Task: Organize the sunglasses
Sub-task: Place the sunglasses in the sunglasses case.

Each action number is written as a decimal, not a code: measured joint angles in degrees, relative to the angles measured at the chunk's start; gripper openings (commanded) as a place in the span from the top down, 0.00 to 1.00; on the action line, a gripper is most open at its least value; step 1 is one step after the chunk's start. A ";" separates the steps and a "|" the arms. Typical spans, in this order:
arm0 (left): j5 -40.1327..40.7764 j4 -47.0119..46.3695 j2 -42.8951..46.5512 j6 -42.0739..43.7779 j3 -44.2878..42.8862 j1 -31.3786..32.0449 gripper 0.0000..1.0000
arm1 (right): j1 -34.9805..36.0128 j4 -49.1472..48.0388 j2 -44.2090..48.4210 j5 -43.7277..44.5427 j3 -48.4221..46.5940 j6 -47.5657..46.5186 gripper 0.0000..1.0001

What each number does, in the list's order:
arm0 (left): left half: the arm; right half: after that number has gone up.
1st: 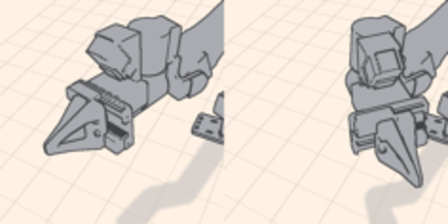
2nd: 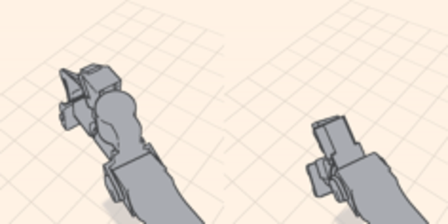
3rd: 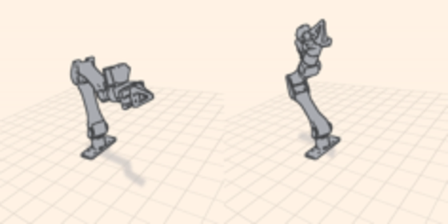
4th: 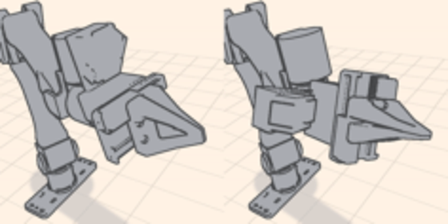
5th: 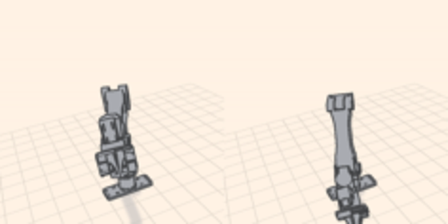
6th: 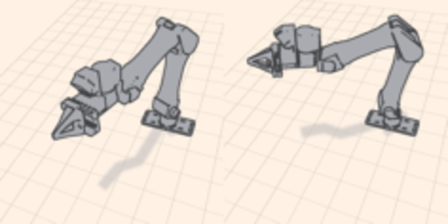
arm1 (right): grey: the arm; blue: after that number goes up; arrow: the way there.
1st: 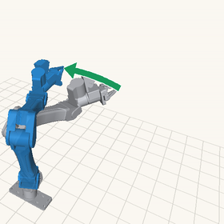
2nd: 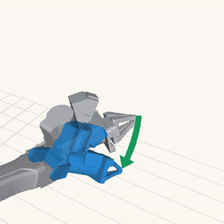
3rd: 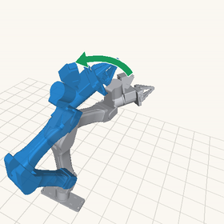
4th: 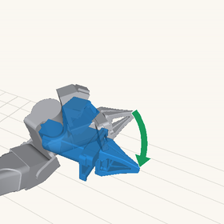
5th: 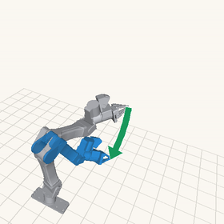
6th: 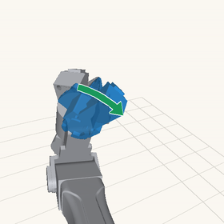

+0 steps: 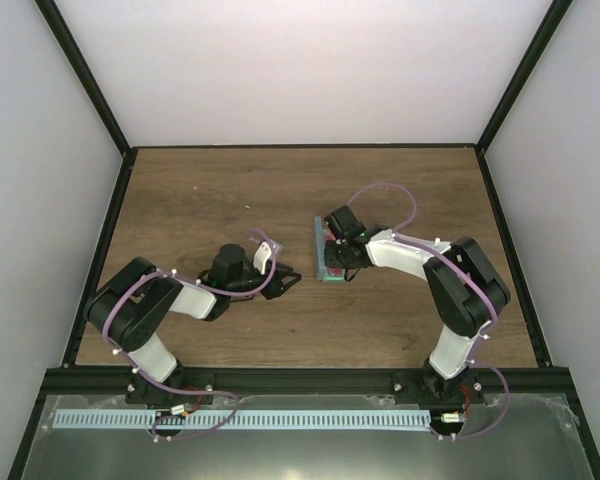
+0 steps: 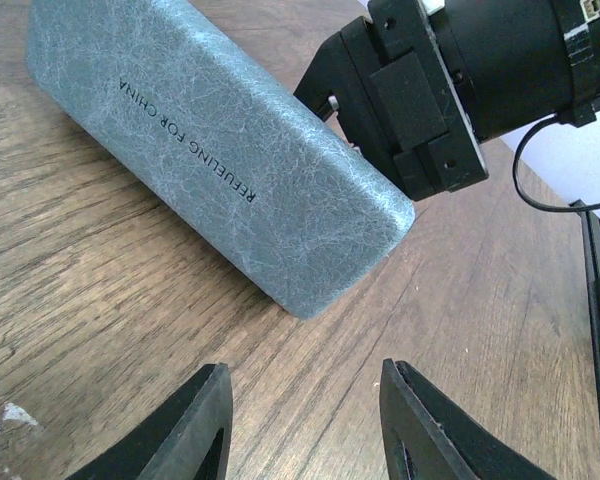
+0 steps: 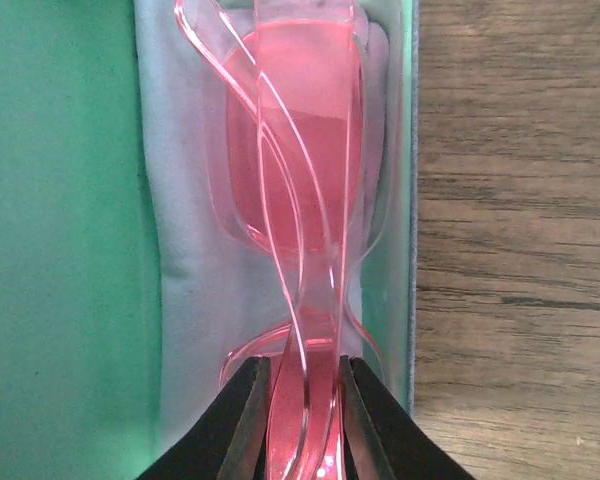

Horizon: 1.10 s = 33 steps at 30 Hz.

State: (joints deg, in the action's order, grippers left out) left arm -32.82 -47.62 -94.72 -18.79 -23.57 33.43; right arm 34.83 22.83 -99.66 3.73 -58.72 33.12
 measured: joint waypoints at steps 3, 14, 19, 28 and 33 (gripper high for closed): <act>-0.37 0.00 0.00 0.00 -0.04 0.00 0.56 | 0.15 -0.46 0.00 -0.15 0.61 0.00 0.85; -0.81 0.00 -0.22 0.00 -0.22 0.00 0.56 | 0.24 -0.35 0.15 0.09 0.85 0.26 0.68; -0.87 0.00 -0.72 0.00 -0.24 0.00 0.56 | 0.31 0.09 2.05 0.66 0.85 0.15 0.62; -0.87 -0.22 -1.49 -0.26 -0.50 0.00 0.56 | 0.61 0.00 8.13 2.58 2.93 0.15 0.91; -0.50 -1.14 -2.84 -2.62 -1.42 0.57 0.55 | 0.61 -1.20 14.47 5.07 6.75 0.85 0.98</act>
State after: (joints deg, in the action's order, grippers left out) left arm -33.32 -48.75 -97.56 -21.41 -24.99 34.00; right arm 35.44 21.63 -85.19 8.80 -51.96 33.98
